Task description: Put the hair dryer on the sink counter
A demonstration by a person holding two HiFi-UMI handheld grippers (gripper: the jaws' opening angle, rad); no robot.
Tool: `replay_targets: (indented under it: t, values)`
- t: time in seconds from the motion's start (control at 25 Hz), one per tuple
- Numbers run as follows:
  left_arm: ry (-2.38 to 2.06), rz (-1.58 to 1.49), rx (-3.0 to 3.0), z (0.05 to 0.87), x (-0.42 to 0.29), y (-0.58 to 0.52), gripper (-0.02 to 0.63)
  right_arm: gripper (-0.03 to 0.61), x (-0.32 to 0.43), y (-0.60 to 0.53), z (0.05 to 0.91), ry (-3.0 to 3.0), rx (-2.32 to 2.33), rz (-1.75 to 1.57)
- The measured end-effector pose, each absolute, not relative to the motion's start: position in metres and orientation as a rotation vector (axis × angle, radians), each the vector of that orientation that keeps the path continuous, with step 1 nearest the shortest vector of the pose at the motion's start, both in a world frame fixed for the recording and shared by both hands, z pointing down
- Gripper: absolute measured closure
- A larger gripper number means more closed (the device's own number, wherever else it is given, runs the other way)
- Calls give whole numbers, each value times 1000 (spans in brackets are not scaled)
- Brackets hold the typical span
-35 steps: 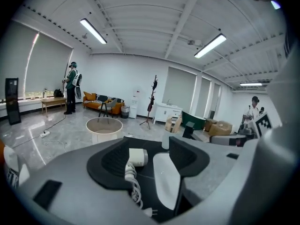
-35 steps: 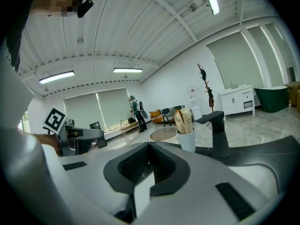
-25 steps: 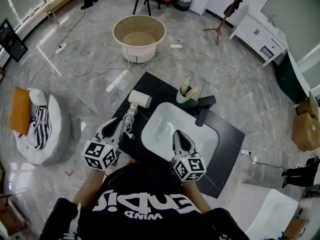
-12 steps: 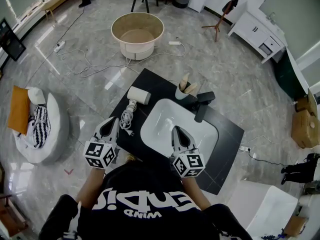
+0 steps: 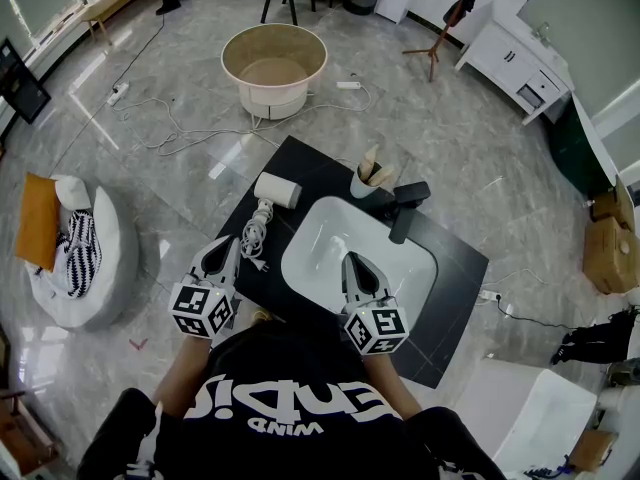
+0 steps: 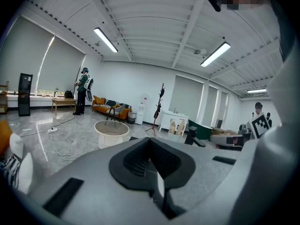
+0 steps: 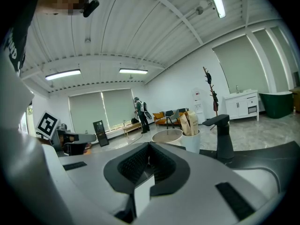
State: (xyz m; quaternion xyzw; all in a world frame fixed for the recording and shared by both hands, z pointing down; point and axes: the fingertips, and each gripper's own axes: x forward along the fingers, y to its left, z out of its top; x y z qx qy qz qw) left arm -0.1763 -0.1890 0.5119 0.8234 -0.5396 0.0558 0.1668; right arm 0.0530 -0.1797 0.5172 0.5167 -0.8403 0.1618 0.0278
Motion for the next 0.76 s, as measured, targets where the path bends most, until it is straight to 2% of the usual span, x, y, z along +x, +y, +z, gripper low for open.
replay_targets:
  t: [0.76]
  values:
    - [-1555,195,2352,514,-176,-197,604,555,53,-183,517,-2587,1591,499]
